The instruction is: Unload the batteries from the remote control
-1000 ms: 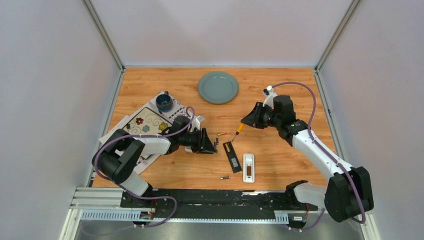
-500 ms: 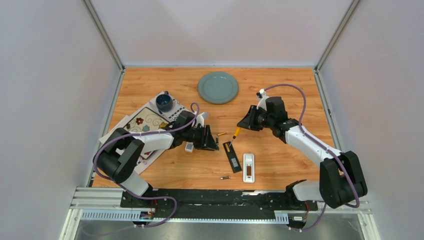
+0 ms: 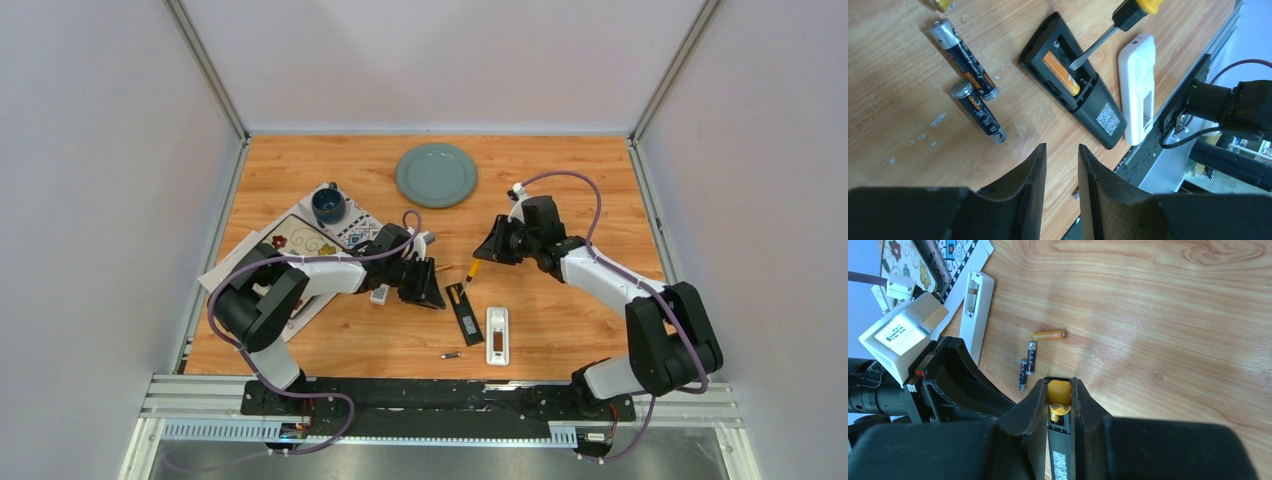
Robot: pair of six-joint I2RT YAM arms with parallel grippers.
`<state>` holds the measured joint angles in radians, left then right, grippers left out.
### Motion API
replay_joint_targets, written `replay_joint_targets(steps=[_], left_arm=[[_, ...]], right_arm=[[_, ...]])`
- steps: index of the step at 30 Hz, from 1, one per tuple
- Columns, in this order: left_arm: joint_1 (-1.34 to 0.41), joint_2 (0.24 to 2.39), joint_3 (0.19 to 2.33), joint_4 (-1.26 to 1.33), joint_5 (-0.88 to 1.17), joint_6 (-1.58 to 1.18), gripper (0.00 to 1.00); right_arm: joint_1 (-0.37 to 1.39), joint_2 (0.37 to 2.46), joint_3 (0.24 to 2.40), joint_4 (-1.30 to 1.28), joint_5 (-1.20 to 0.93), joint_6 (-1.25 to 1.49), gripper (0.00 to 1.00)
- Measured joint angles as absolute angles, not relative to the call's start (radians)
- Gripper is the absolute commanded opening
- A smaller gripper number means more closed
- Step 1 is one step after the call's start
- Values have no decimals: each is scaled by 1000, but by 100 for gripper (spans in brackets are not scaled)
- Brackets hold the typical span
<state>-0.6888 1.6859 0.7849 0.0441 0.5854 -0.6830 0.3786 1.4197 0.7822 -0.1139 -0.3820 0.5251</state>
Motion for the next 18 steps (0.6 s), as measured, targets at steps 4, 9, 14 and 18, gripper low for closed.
replay_joint_targets(steps=[4,9,14,18], left_arm=[[-694,1710,785,30,570,-672,31],[-694,1738,788,20,565,-664,20],[-694,1772,813,25,567,-663,9],[-694,1792,828,34,570,-665,3]], right_arm=[[379,1439,782,-109,-376,526,0],[379,1446,778,-82,-377,533,0],[379,1458,746,-15,-403,577,0],[378,1469,733,20,-418,601,0]])
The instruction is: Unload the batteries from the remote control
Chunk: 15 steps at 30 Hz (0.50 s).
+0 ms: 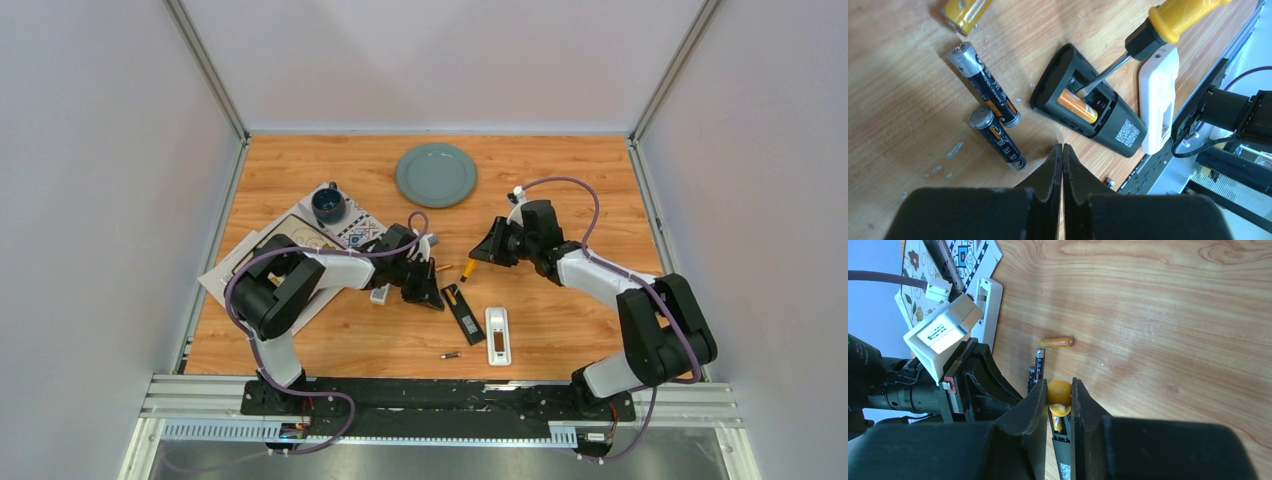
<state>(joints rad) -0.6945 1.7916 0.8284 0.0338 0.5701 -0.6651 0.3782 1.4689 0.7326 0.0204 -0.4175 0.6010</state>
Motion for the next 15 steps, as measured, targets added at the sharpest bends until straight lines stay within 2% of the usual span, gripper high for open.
replay_joint_targets(steps=[3,15], left_arm=[[-694,1801,837,41,570,-667,0],[-693,1837,874,41,588,-675,0]], right_arm=[[379,1472,728,32,-424,607,0],[376,1472,688,101,-442,641,0]])
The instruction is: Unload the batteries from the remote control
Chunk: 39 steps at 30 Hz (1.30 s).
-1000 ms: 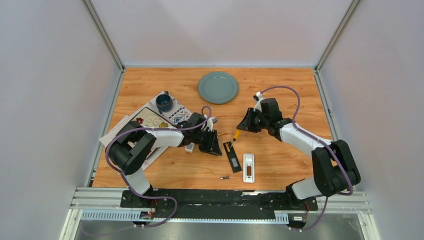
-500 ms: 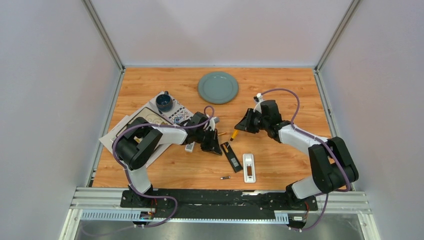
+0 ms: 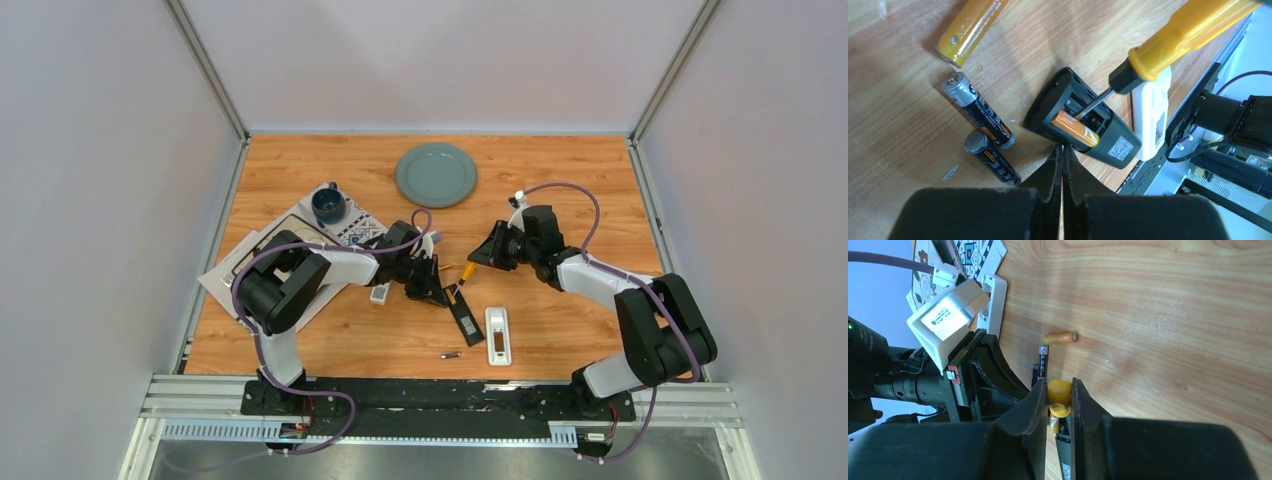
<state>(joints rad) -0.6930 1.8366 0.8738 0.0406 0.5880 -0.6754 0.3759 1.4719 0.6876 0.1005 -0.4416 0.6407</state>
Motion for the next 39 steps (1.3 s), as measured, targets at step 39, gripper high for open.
replay_joint_targets(steps=[39], left_arm=[[-706,1825,986,-210,477,-493,0]], right_arm=[[439,1463,716,100,-440,733,0]])
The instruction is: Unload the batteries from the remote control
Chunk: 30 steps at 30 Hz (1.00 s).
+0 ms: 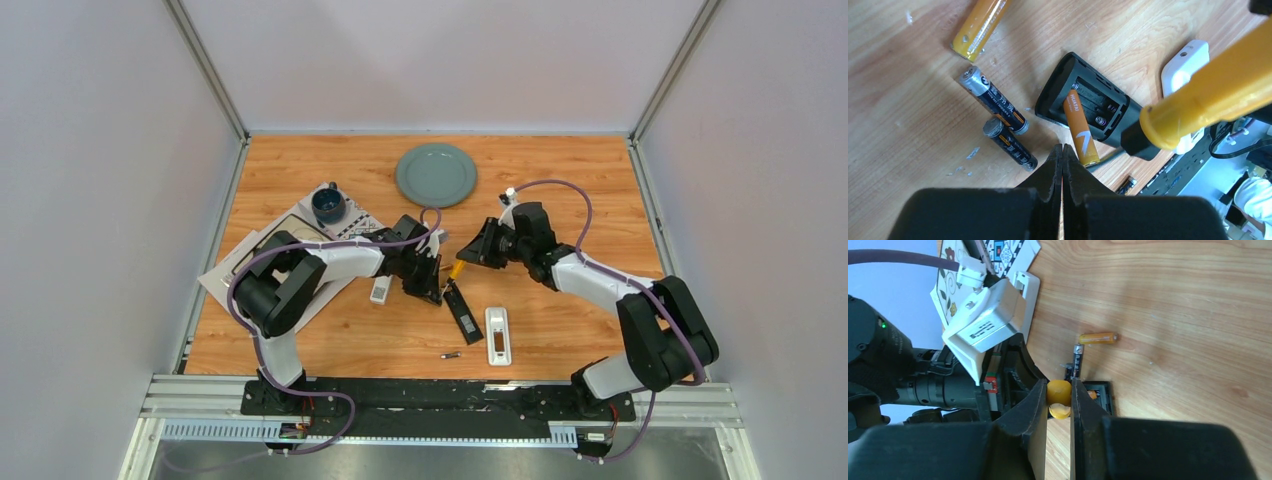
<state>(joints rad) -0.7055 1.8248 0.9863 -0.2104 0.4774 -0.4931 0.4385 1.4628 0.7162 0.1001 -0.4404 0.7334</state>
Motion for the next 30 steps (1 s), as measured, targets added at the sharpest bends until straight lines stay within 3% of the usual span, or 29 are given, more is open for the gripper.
replay_joint_targets(steps=[11,22,24,26,30], left_arm=[[-705,1749,976,-335,370,-405,0],[-702,1473,956,-397,349,-376,8],[-699,1420,942,-374,357,-381,25],[-692,1369,919,-344,365,-392,51],[-652,1256,834,-277,388,-430,68]], right_arm=[[457,1452,741,56,-419,728,0],[457,1449,787,1,-392,698,0],[457,1440,788,-12,-390,691,0],[457,1428,789,-23,-389,686,0],[457,1397,789,-49,-383,677,0]])
